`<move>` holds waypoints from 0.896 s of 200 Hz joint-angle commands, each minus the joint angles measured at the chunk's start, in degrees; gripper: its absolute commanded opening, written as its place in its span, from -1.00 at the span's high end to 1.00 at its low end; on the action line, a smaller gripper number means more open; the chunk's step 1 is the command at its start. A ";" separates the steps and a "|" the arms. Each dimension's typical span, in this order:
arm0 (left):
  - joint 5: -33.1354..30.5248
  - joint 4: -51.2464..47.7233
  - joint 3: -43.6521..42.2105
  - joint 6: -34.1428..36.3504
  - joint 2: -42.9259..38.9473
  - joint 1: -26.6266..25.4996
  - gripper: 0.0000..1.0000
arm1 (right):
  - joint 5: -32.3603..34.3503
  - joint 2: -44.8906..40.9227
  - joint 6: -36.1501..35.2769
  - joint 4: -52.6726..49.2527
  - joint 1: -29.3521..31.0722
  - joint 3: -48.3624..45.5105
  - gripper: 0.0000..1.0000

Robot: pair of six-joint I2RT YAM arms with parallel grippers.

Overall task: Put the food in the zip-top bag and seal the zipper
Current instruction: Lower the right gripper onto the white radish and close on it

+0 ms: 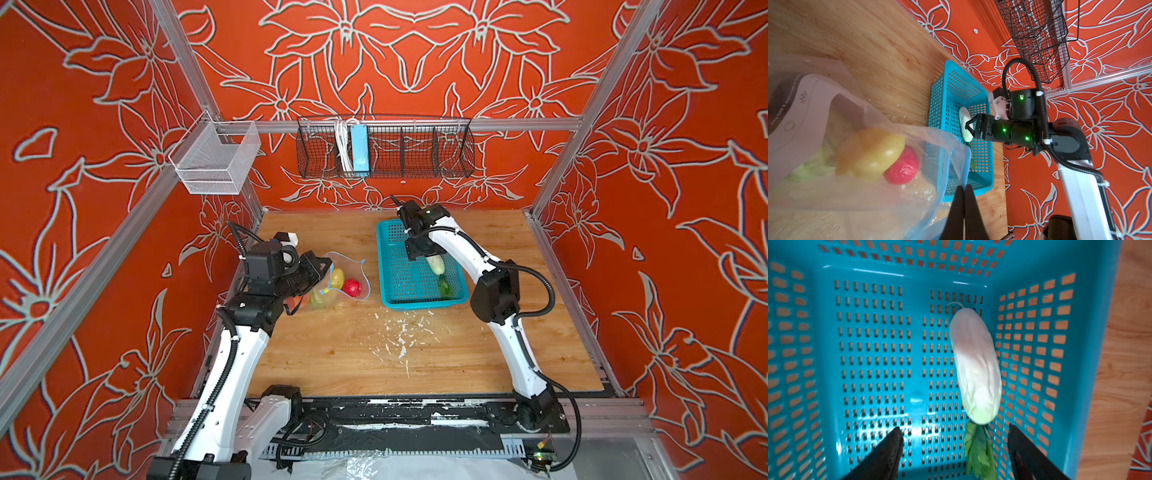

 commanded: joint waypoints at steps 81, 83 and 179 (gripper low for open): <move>0.57 1.78 -1.50 0.92 -0.14 -0.37 1.00 | -5.95 9.76 5.95 0.68 -3.80 6.50 -0.48; 0.55 1.78 -1.51 0.92 -0.13 -0.37 1.00 | -6.00 9.87 5.96 0.57 -3.81 6.61 -0.48; 0.13 2.05 -1.64 0.84 -0.65 -0.37 1.00 | -7.81 10.99 4.33 2.00 -3.99 6.28 0.05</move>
